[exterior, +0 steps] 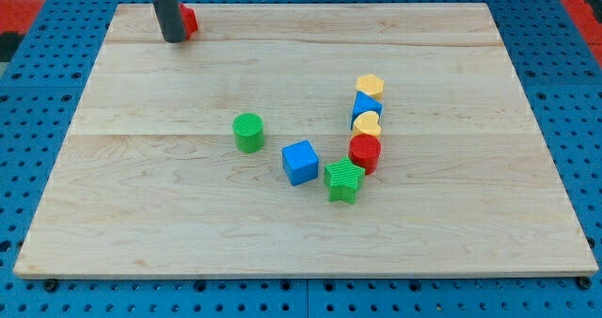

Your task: Place the blue cube vertical to the green circle

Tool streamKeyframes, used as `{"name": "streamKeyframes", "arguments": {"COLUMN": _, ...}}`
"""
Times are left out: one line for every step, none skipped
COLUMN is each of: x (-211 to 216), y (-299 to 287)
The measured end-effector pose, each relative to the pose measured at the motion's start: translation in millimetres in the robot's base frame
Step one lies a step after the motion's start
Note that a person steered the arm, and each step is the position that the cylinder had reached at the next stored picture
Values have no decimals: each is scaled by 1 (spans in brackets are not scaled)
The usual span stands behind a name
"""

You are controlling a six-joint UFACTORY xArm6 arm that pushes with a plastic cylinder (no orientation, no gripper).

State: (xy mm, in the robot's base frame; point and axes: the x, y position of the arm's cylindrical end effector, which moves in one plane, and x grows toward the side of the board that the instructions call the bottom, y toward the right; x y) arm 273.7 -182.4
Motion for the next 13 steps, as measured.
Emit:
{"name": "streamKeyframes", "arguments": {"x": 20, "y": 8}}
{"name": "streamKeyframes", "arguments": {"x": 20, "y": 11}}
{"name": "streamKeyframes", "arguments": {"x": 20, "y": 11}}
{"name": "streamKeyframes", "arguments": {"x": 21, "y": 55}}
{"name": "streamKeyframes", "arguments": {"x": 22, "y": 78}}
{"name": "streamKeyframes", "arguments": {"x": 23, "y": 78}}
{"name": "streamKeyframes", "arguments": {"x": 26, "y": 77}}
{"name": "streamKeyframes", "arguments": {"x": 30, "y": 91}}
{"name": "streamKeyframes", "arguments": {"x": 47, "y": 166}}
{"name": "streamKeyframes", "arguments": {"x": 73, "y": 190}}
{"name": "streamKeyframes", "arguments": {"x": 69, "y": 248}}
{"name": "streamKeyframes", "arguments": {"x": 59, "y": 297}}
{"name": "streamKeyframes", "arguments": {"x": 98, "y": 363}}
